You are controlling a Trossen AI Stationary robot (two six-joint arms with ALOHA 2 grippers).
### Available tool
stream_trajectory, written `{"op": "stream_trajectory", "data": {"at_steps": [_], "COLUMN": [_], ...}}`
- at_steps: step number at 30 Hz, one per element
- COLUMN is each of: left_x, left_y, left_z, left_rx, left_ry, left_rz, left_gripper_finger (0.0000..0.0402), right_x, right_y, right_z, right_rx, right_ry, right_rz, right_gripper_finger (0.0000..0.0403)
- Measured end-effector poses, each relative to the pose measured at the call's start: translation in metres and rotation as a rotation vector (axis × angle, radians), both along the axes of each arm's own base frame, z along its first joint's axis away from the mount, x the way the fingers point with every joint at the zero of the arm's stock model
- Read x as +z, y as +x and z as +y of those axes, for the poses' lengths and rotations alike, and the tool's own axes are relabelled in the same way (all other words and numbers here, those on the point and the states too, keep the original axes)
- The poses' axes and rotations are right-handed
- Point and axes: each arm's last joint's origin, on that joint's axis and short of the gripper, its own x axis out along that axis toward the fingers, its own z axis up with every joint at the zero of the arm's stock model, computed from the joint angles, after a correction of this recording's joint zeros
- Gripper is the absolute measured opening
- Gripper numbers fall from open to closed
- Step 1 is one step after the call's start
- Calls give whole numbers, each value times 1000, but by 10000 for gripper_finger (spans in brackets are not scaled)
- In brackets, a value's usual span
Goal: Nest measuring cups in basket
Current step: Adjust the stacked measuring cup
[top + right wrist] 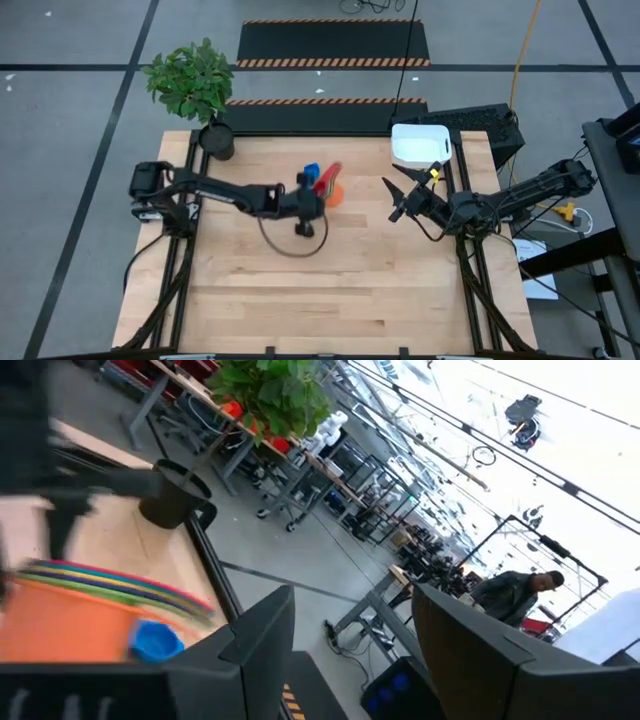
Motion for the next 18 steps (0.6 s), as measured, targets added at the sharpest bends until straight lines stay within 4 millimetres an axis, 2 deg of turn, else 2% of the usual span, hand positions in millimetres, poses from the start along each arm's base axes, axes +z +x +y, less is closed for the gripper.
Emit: {"op": "stream_trajectory", "data": {"at_steps": [5,11,18], "left_x": [-14,-35,-39], "left_y": [-13,-25,-14], "left_z": [-37,-66,-89], "left_rx": [-84,-156,-209], "left_ry": [55,146,246], "left_rz": [175,411,550], "left_gripper_finger": [102,102,102], "right_x": [0,0,0], "right_y": [0,0,0], "right_z": [0,0,-1], "right_rx": [4,2,-4], "right_ry": [-1,-3,-5], "right_rz": [0,2,0], "right_gripper_finger": [196,196,196]}}
